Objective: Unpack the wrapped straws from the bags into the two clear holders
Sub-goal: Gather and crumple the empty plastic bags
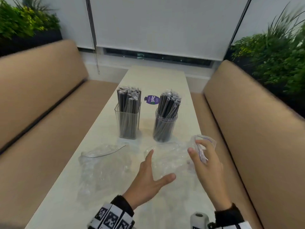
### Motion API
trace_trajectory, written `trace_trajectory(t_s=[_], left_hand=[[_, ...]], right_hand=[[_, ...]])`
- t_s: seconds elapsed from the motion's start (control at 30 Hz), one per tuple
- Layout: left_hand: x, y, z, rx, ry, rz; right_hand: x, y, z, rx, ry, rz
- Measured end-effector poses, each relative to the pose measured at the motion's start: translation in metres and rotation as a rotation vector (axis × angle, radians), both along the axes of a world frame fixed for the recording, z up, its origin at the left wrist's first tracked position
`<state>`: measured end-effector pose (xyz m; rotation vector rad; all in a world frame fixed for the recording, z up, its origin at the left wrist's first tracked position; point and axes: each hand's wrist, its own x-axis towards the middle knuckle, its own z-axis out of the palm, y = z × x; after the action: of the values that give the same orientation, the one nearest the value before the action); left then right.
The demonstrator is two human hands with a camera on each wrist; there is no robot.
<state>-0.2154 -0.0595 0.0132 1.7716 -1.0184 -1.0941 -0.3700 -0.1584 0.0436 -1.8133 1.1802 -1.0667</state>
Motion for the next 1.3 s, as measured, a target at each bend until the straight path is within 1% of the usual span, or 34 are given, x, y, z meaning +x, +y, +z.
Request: trace_trajectory(t_s=[0.07,0.1,0.13,0.17,0.23,0.27,0.3,0.33,0.37,0.4,0.43,0.47,0.5,0.53,0.6,0.63,0.7,0.73,0.8,0.87,0.97,1.0,1.03,1.07,1.1,1.13,1.2,1.23,1.27,1.3], left_hand=[[-0.005,-0.011,0.007,-0.014,0.148,0.223],[-0.002,-0.015,0.012,-0.018,0.228,0.313],[0.003,-0.018,0.017,-0.022,0.311,0.362],[0.009,-0.02,0.021,-0.028,0.397,0.376],[0.023,-0.019,0.031,-0.051,0.549,0.332],[0.029,-0.017,0.036,-0.077,0.6,0.323],[0.035,-0.014,0.04,-0.118,0.636,0.317],[0.04,-0.01,0.045,-0.163,0.645,0.319],[0.044,-0.005,0.053,-0.21,0.615,0.313],[0.049,-0.001,0.06,-0.256,0.548,0.303],[0.052,0.003,0.066,-0.294,0.438,0.279],[0.053,0.008,0.075,-0.334,0.314,0.236],[0.053,0.013,0.082,-0.369,0.202,0.185],[0.053,0.016,0.089,-0.392,0.112,0.138],[0.051,0.021,0.1,-0.451,0.027,0.061],[0.049,0.024,0.106,-0.489,0.022,0.037],[0.049,0.031,0.118,-0.553,0.054,0.015],[0.055,0.036,0.123,-0.584,0.06,0.03],[0.075,0.048,0.126,-0.623,0.06,0.1],[0.099,0.063,0.125,-0.618,0.099,0.205],[0.134,0.084,0.119,-0.607,0.262,0.401],[0.146,0.09,0.112,-0.586,0.315,0.457],[0.157,0.093,0.103,-0.542,0.347,0.507],[0.17,0.094,0.089,-0.486,0.326,0.559],[0.183,0.095,0.072,-0.421,0.254,0.609],[0.196,0.096,0.053,-0.329,0.095,0.638],[0.213,0.099,0.015,-0.108,-0.341,0.647],[0.216,0.101,-0.003,-0.064,-0.518,0.624],[0.214,0.103,-0.014,-0.074,-0.623,0.562],[0.21,0.104,-0.027,-0.095,-0.646,0.453]], right_hand=[[-0.001,0.012,0.02,0.034,-0.198,0.1],[-0.002,0.017,0.025,0.074,-0.306,0.134],[-0.003,0.019,0.028,0.128,-0.384,0.169],[-0.003,0.019,0.028,0.192,-0.439,0.206],[-0.009,0.015,0.025,0.308,-0.504,0.305],[-0.014,0.013,0.024,0.35,-0.475,0.366],[-0.018,0.011,0.024,0.375,-0.381,0.415],[-0.022,0.009,0.024,0.365,-0.215,0.449],[-0.025,0.004,0.022,0.327,-0.018,0.468],[-0.027,0.001,0.022,0.279,0.18,0.451],[-0.028,-0.001,0.025,0.218,0.34,0.399],[-0.026,-0.001,0.031,0.12,0.412,0.356],[-0.022,0.001,0.039,0.017,0.388,0.343],[-0.016,0.005,0.049,-0.056,0.315,0.37],[0.005,0.013,0.064,-0.095,0.151,0.486],[0.018,0.016,0.065,-0.073,0.141,0.545],[0.045,0.021,0.056,-0.031,0.216,0.611],[0.056,0.021,0.05,-0.005,0.245,0.625],[0.07,0.017,0.045,0.103,0.211,0.646],[0.078,0.014,0.043,0.244,0.08,0.735],[0.099,0.016,0.047,0.385,-0.079,0.824],[0.109,0.016,0.044,0.44,-0.108,0.838],[0.12,0.016,0.038,0.475,-0.1,0.829],[0.131,0.015,0.028,0.495,-0.065,0.804],[0.144,0.014,0.014,0.511,-0.008,0.751],[0.156,0.013,-0.002,0.525,0.054,0.683],[0.175,0.016,-0.033,0.515,0.206,0.542],[0.182,0.016,-0.047,0.514,0.284,0.494],[0.188,0.016,-0.059,0.522,0.348,0.467],[0.193,0.016,-0.069,0.543,0.385,0.458]])
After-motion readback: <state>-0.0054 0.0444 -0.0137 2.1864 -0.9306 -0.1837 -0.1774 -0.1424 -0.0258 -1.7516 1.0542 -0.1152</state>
